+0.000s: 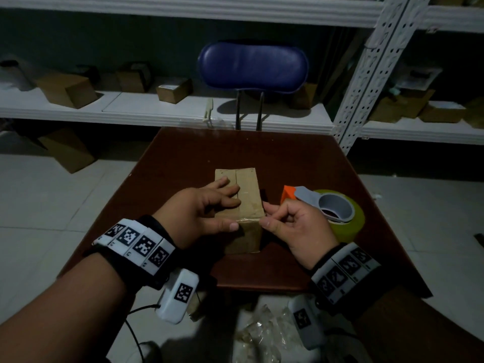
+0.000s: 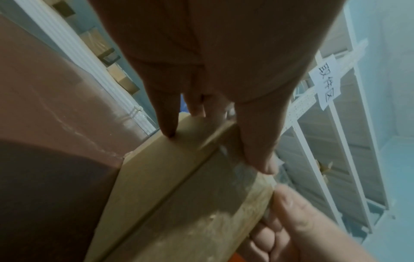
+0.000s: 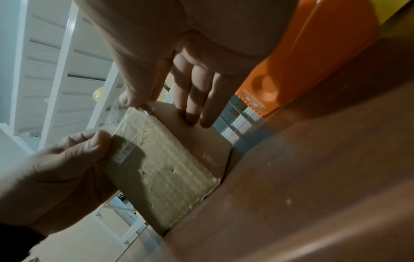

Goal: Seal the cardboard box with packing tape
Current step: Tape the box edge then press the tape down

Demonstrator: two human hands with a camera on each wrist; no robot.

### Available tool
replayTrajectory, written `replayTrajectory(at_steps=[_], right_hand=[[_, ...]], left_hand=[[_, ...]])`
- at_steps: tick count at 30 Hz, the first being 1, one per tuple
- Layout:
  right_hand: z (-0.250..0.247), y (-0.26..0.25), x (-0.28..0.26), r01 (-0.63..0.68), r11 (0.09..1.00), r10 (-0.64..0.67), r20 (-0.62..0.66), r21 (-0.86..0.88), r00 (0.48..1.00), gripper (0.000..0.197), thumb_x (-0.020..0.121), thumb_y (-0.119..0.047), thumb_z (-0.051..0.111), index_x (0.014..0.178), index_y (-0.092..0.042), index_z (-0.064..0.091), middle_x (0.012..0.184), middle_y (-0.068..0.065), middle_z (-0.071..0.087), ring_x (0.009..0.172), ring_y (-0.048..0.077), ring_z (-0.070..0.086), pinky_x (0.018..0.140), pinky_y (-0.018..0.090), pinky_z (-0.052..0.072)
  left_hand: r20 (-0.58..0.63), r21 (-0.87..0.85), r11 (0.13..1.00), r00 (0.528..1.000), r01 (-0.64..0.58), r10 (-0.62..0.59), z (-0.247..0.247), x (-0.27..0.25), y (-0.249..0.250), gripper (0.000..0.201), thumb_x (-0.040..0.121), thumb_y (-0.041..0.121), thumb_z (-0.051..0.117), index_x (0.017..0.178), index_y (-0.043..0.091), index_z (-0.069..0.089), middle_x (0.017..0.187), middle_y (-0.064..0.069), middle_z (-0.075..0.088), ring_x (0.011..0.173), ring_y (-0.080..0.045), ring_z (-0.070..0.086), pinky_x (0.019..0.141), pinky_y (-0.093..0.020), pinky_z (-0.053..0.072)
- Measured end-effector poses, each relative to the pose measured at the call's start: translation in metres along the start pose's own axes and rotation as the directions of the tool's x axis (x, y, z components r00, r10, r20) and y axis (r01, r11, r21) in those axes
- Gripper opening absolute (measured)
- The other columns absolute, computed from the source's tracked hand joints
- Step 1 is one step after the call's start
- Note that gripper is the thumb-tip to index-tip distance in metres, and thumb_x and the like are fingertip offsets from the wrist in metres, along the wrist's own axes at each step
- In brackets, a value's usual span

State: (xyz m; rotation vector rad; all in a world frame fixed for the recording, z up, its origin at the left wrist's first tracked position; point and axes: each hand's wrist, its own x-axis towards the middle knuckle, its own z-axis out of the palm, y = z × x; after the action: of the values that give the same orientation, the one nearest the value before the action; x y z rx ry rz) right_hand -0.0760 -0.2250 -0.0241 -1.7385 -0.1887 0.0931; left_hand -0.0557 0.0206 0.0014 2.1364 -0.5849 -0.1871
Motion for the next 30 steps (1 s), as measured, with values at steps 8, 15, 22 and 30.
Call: replayTrajectory(at_steps=[8,15,22,30], right_hand=[[-0.002,-0.003,-0.002,0.003,1.0,-0.002,0.012,-0.027,1.0,0.023,0.082,-0.016,0.081,0.069,-0.025,0.065,0.115,0.004,0.075,0.121,0.006,0.064,0.102,0.051,0.052],[0.005,-0.003,-0.005,0.021,0.994,-0.02,0.011,-0.105,1.0,0.024,0.075,-0.011,0.087,0.076,-0.016,0.063,0.11,-0.003,0.073,0.116,0.001,0.065,0.095,0.032,0.057],[0.004,-0.003,-0.002,0.034,0.96,-0.036,-0.002,-0.279,0.999,0.026,0.074,-0.02,0.088,0.072,-0.02,0.062,0.109,-0.009,0.071,0.107,-0.015,0.059,0.083,0.009,0.049],[-0.001,-0.002,0.001,0.046,0.976,-0.034,0.059,-0.214,0.998,0.026,0.072,-0.016,0.089,0.073,-0.02,0.063,0.113,-0.002,0.074,0.113,-0.004,0.064,0.097,0.03,0.056]], left_hand=[[-0.068,-0.222,0.972,0.994,0.071,-0.088,-0.008,-0.016,0.01,0.07,0.061,0.018,0.089,0.127,0.027,0.065,0.15,0.015,0.047,0.14,0.008,0.034,0.118,-0.028,0.031],[-0.256,0.016,0.994,0.961,0.111,-0.103,0.015,-0.023,-0.008,0.116,0.043,0.081,0.077,0.143,0.029,0.051,0.164,0.007,0.023,0.148,-0.004,0.024,0.116,-0.033,0.036],[-0.247,0.074,0.99,0.964,0.116,-0.094,0.012,-0.02,-0.006,0.095,0.053,0.066,0.081,0.135,0.023,0.06,0.163,0.003,0.026,0.147,-0.009,0.028,0.113,-0.033,0.041],[-0.172,-0.008,0.993,0.978,0.121,-0.12,-0.005,-0.024,-0.014,0.1,0.045,0.059,0.091,0.136,0.035,0.057,0.161,0.013,0.03,0.146,-0.001,0.029,0.116,-0.029,0.036]])
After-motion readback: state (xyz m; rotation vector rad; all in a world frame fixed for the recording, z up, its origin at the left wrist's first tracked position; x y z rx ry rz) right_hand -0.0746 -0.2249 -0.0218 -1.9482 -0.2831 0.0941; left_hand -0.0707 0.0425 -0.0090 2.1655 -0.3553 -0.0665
